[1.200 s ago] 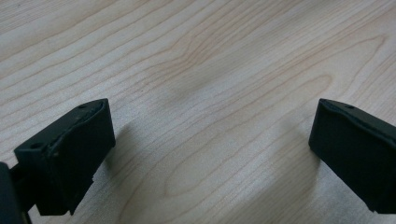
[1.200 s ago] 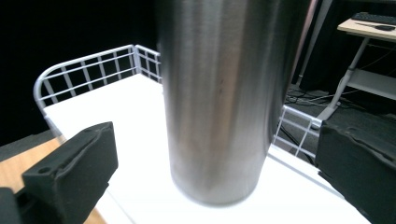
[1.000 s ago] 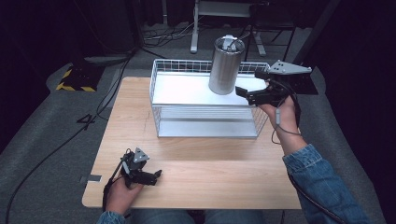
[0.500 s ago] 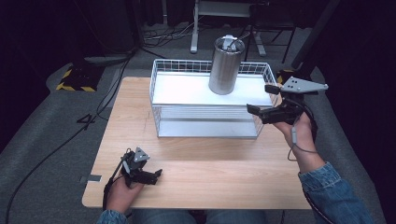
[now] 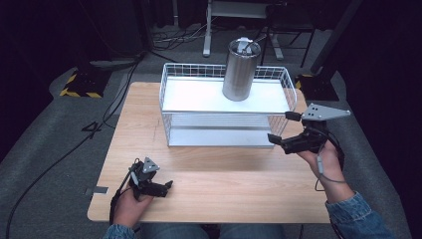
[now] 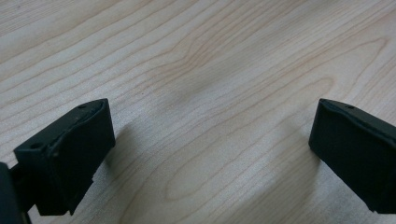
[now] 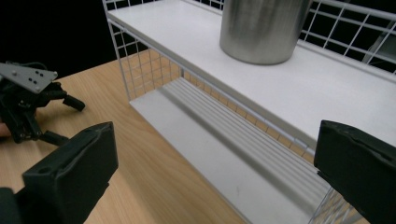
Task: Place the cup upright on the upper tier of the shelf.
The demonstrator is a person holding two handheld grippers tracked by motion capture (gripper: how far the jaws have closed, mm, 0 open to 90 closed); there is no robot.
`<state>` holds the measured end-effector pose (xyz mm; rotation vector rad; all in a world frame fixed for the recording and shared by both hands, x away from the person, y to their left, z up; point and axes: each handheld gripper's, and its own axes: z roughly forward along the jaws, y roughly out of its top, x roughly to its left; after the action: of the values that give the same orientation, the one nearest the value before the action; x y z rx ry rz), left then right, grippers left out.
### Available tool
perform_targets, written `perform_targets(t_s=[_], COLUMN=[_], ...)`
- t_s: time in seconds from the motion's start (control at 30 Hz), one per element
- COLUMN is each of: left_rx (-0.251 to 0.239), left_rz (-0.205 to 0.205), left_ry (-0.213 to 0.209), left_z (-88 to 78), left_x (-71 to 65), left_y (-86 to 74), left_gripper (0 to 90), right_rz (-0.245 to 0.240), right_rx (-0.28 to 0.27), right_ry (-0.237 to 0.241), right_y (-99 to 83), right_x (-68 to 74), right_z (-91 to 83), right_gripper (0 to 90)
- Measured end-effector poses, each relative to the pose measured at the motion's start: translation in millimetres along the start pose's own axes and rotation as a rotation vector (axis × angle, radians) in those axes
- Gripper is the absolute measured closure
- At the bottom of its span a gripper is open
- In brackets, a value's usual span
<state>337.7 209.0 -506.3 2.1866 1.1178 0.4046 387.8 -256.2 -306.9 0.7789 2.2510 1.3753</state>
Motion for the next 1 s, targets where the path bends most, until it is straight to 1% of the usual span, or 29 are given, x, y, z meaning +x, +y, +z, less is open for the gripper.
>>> perform_targets(t_s=[0.2, 0.3, 0.4, 0.47, 0.57, 0.67, 0.9, 1.0], left_rx=[0.000, -0.003, -0.003, -0.003, -0.002, -0.003, -0.003, -0.003], left_rz=[0.000, -0.005, -0.004, -0.004, -0.004, -0.003, -0.004, -0.005], left_ry=[0.000, -0.002, -0.002, -0.002, -0.002, -0.002, -0.002, -0.002], left_z=[0.0, 0.2, 0.1, 0.2, 0.1, 0.2, 0.1, 0.2], left_x=[0.0, -0.3, -0.3, -0.3, -0.3, -0.3, -0.3, -0.3], left_y=[0.0, -0.2, -0.3, -0.3, -0.2, -0.2, -0.2, -0.3], left_gripper=[0.7, 0.7, 0.7, 0.7, 0.7, 0.7, 0.7, 0.7], right_rz=[0.016, 0.009, 0.015, 0.023, 0.055, 0.065, 0.064, 0.061], right_rx=[0.023, 0.030, 0.050, 0.071, 0.082, 0.098, 0.136, 0.161], right_ry=[0.012, -0.004, 0.012, 0.010, 0.019, 0.010, 0.003, -0.002], right_y=[-23.4, -40.0, -57.5, -68.5, -83.4, -96.7, -123.7, -134.2], right_x=[4.8, 6.1, 6.3, 6.3, 6.3, 6.5, 11.6, 14.0], right_z=[-1.5, -0.3, 3.4, 5.8, 8.5, 11.3, 20.8, 25.3], right_gripper=[0.1, 0.1, 0.1, 0.1, 0.1, 0.2, 2.8, 3.6])
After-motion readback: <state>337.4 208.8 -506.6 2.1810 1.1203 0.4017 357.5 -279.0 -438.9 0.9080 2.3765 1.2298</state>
